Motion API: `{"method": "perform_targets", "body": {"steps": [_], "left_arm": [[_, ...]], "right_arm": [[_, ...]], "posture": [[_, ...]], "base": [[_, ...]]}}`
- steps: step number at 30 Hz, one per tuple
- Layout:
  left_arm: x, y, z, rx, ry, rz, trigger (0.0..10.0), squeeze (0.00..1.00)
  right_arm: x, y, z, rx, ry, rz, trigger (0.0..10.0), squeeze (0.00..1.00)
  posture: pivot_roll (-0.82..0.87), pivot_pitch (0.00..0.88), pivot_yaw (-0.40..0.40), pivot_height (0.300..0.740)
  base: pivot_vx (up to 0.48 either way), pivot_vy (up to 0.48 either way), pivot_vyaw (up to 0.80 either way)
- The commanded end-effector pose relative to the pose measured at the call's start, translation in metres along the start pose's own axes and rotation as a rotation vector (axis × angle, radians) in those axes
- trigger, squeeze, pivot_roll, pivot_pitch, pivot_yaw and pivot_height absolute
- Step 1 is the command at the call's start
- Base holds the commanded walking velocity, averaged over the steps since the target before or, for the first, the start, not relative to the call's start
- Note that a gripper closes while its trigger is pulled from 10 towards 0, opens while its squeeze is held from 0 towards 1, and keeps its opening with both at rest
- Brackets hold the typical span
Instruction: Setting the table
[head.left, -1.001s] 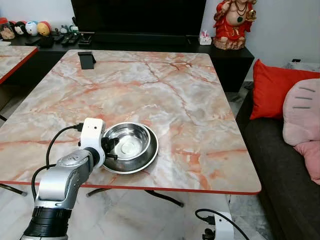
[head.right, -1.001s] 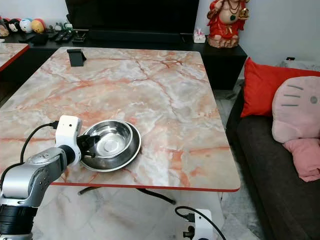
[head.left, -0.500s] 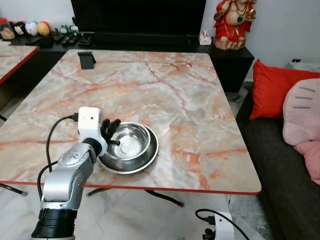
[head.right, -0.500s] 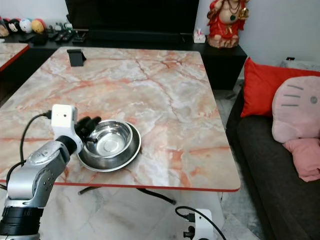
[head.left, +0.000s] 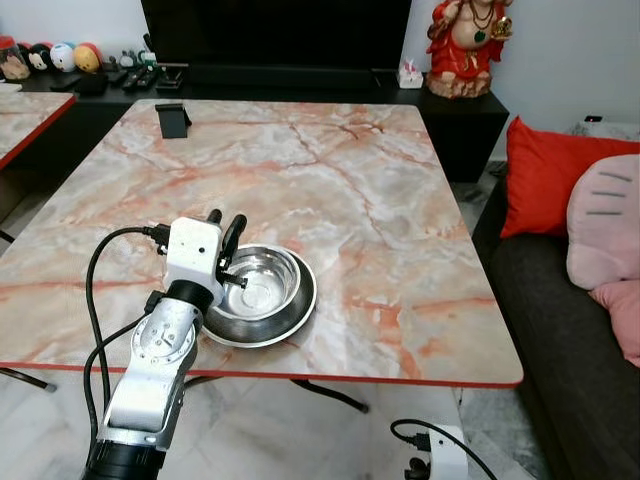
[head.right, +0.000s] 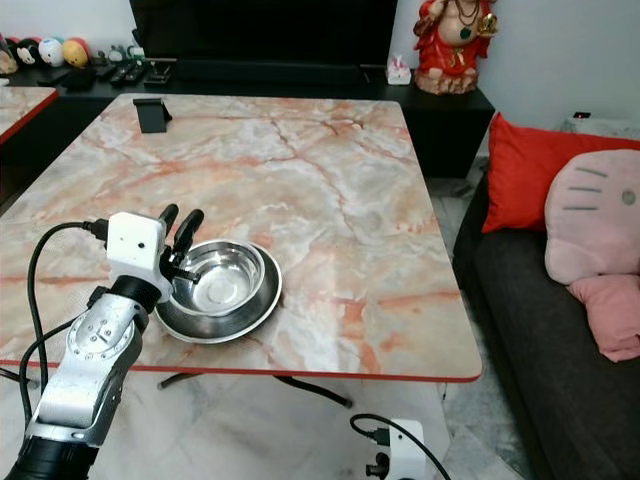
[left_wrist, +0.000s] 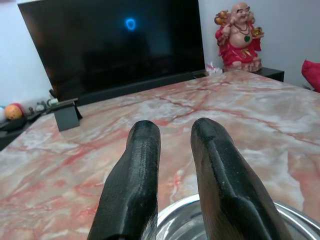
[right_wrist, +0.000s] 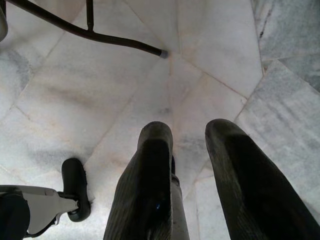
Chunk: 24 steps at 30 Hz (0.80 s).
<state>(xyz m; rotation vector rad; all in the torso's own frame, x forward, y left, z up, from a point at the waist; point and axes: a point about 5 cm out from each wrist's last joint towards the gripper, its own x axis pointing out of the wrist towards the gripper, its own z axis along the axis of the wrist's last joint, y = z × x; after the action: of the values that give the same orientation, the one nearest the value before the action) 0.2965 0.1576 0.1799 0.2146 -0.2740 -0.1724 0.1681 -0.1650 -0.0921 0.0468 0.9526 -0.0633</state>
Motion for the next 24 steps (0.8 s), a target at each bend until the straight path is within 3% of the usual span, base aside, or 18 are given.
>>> {"method": "perform_targets", "body": {"steps": [1, 8, 24], "left_arm": [[0.002, 0.000, -0.001, 0.025, -0.006, 0.003, 10.0, 0.00], [-0.001, 0.001, -0.012, 0.004, 0.022, 0.043, 10.0, 0.00], [0.002, 0.005, -0.008, 0.023, 0.006, 0.071, 10.0, 0.00]], "right_arm": [[-0.001, -0.001, -0.004, 0.001, 0.004, 0.001, 10.0, 0.00], [0.000, 0.001, -0.001, 0.018, -0.008, -0.005, 10.0, 0.00], [0.000, -0.001, 0.002, 0.007, -0.009, -0.006, 10.0, 0.00]], "posture": [[0.05, 0.000, -0.006, 0.740], [0.04, 0.000, -0.006, 0.740], [0.06, 0.000, -0.015, 0.740]], "base": [[0.000, 0.435, 0.00], [0.000, 0.433, 0.00], [0.000, 0.432, 0.00]]}}
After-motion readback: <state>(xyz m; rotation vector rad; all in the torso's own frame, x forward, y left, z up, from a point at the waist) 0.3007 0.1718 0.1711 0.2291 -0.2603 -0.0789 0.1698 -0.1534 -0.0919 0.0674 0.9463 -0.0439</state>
